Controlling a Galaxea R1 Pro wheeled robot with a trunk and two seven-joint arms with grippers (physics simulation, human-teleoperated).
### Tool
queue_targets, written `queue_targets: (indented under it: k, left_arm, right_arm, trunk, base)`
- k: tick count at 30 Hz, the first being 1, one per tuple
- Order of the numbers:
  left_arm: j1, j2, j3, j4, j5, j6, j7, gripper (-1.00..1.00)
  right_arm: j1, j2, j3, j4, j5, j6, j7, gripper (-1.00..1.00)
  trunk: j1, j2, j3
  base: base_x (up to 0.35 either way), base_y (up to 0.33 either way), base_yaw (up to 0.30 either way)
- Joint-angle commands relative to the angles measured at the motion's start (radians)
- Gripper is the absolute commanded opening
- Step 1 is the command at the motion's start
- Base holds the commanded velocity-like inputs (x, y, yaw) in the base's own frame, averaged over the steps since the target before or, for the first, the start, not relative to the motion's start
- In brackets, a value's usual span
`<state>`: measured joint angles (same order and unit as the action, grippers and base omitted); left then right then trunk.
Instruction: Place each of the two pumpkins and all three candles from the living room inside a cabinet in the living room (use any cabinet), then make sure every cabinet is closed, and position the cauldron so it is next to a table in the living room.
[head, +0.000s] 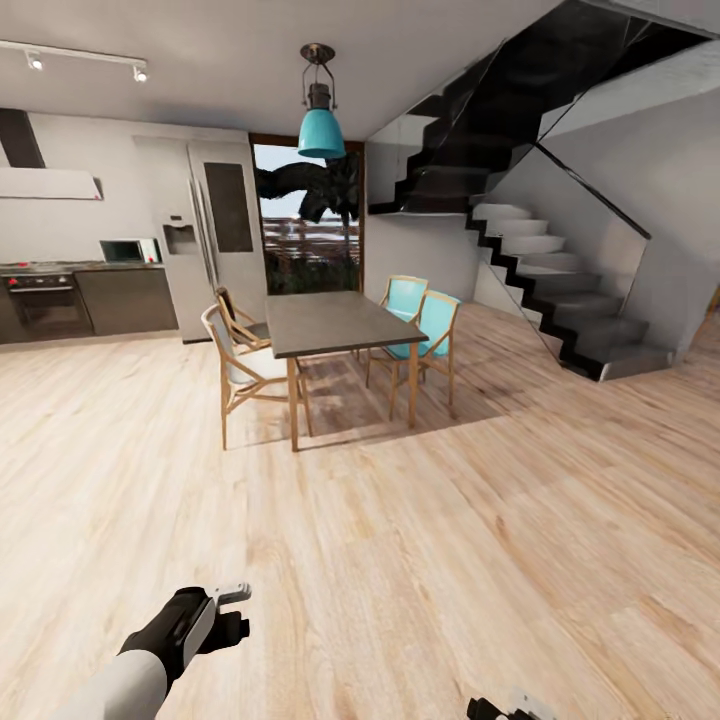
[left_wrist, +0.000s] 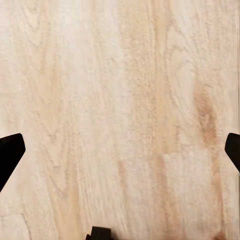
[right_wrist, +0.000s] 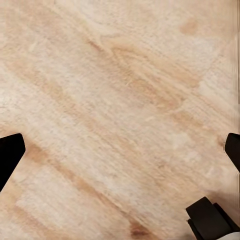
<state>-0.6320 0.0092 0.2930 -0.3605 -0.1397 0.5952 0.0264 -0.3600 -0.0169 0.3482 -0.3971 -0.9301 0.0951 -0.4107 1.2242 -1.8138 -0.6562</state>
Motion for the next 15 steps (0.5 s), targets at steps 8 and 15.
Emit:
queue_targets:
  k: [8,15]
  left_arm:
    - [0.000,0.000,0.000,0.000,0.000,0.000,0.000,1.00]
    - [0.000,0.000,0.000,0.000,0.000,0.000,0.000,1.00]
  right_arm:
    - [0.001,-0.001,0.000,0.001,0.000,-0.003,0.003,1.00]
    - [0.001,-0.021,-0.001,0.002,-0.002,-0.004,0.003,1.00]
  trunk:
    - [0.000,0.000,0.001]
    - [0.000,0.000,0.001]
  base:
    - [0.000,0.000,-0.273]
    - [0.000,0.000,-0.279]
